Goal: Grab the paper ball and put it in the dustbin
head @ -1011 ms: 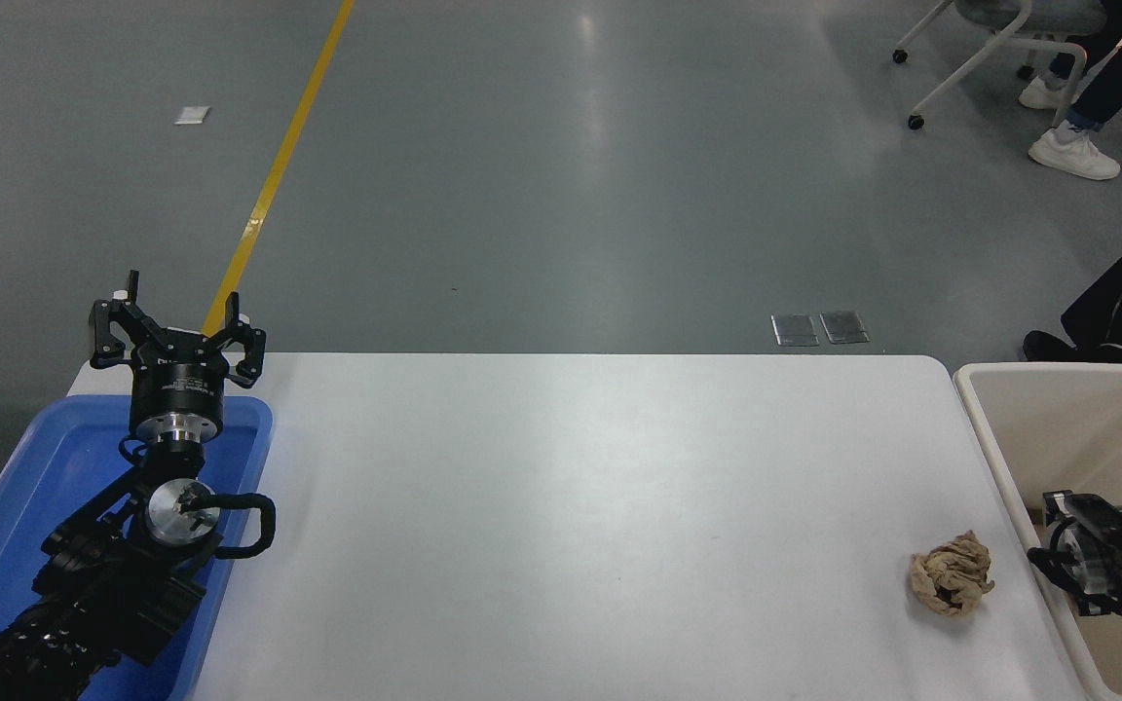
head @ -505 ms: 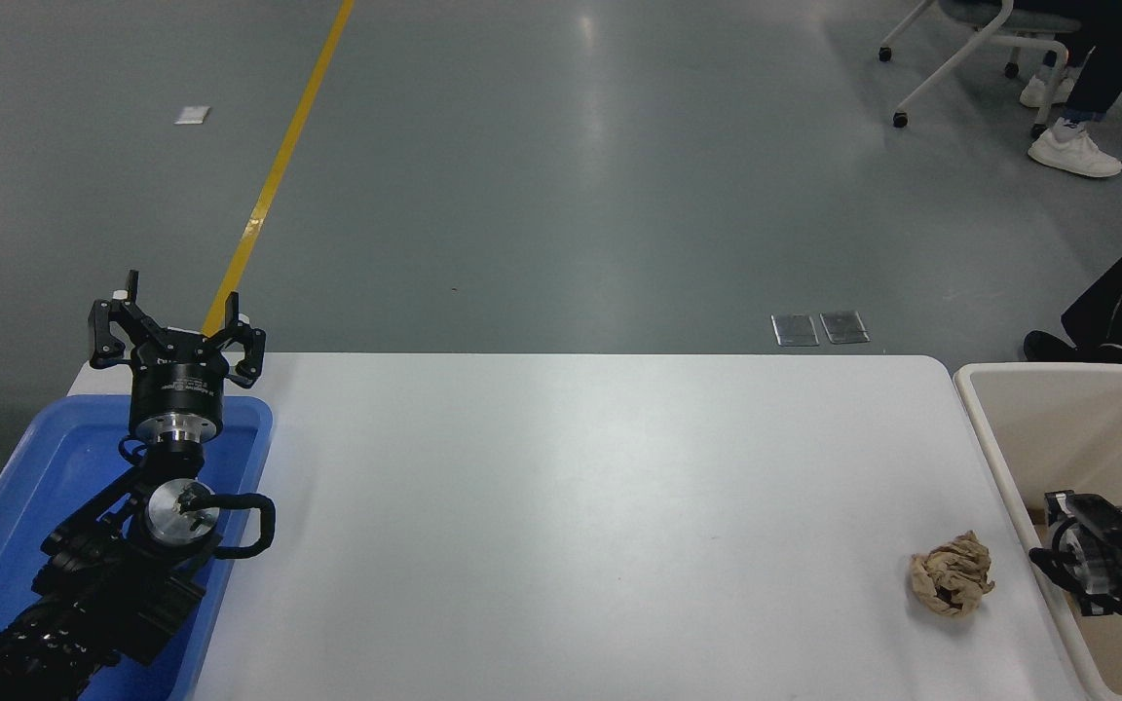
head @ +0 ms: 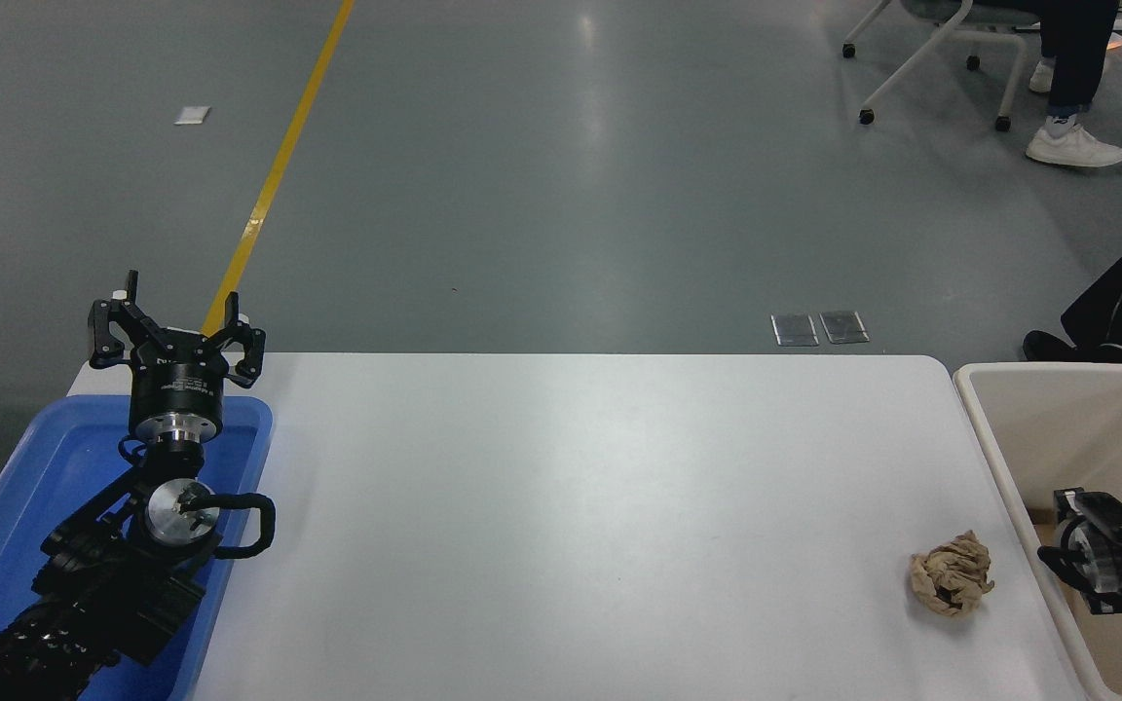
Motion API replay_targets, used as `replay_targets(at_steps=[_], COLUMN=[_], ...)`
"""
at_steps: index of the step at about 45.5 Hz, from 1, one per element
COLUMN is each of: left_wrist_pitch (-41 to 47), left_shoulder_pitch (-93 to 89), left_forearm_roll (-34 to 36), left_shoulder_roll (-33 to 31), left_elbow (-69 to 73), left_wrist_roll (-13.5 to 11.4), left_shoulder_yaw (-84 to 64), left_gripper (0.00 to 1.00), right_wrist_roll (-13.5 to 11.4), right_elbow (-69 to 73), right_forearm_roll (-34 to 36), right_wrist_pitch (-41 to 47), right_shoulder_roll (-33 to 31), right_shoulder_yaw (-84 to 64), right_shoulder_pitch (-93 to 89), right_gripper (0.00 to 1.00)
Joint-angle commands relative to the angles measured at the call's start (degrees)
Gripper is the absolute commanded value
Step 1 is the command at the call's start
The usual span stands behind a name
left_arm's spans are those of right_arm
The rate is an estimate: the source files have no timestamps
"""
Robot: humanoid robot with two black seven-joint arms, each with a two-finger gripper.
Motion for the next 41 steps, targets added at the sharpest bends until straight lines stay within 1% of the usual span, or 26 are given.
replay_targets(at_steps=[1, 4, 5, 10, 13, 14, 18, 21, 22, 28, 32, 36, 41], left_wrist_pitch=[0.0, 0.0, 0.0, 0.0, 0.0, 0.0, 0.0, 0.0, 0.0, 0.0, -0.1, -0.1, -0.1], left_shoulder_pitch=[0.0, 0.0, 0.1, 0.1, 0.1, 0.1, 0.1, 0.1, 0.1, 0.1, 0.1, 0.0, 0.0], left_forearm_roll=[0.0, 0.0, -0.1, 0.0, 0.0, 0.0, 0.0, 0.1, 0.0, 0.1, 0.1, 0.2, 0.2], left_shoulder_roll=[0.0, 0.0, 0.0, 0.0, 0.0, 0.0, 0.0, 0.0, 0.0, 0.0, 0.0, 0.0, 0.0], left_elbow=[0.0, 0.0, 0.0, 0.0, 0.0, 0.0, 0.0, 0.0, 0.0, 0.0, 0.0, 0.0, -0.1], left_wrist_roll=[0.0, 0.0, 0.0, 0.0, 0.0, 0.0, 0.0, 0.0, 0.0, 0.0, 0.0, 0.1, 0.1], left_shoulder_yaw=[0.0, 0.0, 0.0, 0.0, 0.0, 0.0, 0.0, 0.0, 0.0, 0.0, 0.0, 0.0, 0.0], left_gripper=[0.99, 0.99, 0.99, 0.99, 0.99, 0.99, 0.99, 0.99, 0.99, 0.99, 0.99, 0.99, 0.99], right_wrist_roll=[0.0, 0.0, 0.0, 0.0, 0.1, 0.1, 0.1, 0.1, 0.1, 0.4, 0.5, 0.5, 0.5], right_elbow=[0.9, 1.2, 1.2, 3.4, 6.5, 8.0, 14.7, 18.8, 20.2, 31.2, 38.3, 44.3, 49.8], right_forearm_roll=[-0.1, -0.1, 0.0, 0.0, -0.4, -0.6, -1.1, -1.0, -0.9, -0.7, -0.6, -0.4, -0.1], right_wrist_pitch=[0.3, 0.3, 0.3, 0.3, 0.3, 0.3, 0.3, 0.3, 0.3, 0.3, 0.4, 0.4, 1.3], right_shoulder_roll=[-3.1, -3.4, -3.5, -5.4, -7.7, -8.4, -12.3, -14.4, -15.0, -18.9, -19.5, -18.2, -14.3], right_shoulder_yaw=[-2.4, -3.4, -3.5, -3.8, -3.8, -3.8, -4.2, -6.7, -7.9, -18.0, -26.6, -35.8, -44.8], right_shoulder_pitch=[2.6, 3.7, 4.2, 6.7, 7.9, 8.4, 11.0, 13.3, 14.3, 21.1, 27.9, 35.1, 43.3], right_gripper=[0.00, 0.00, 0.06, 0.42, 0.69, 0.74, 0.80, 0.94, 0.97, 0.99, 1.00, 1.00, 1.00])
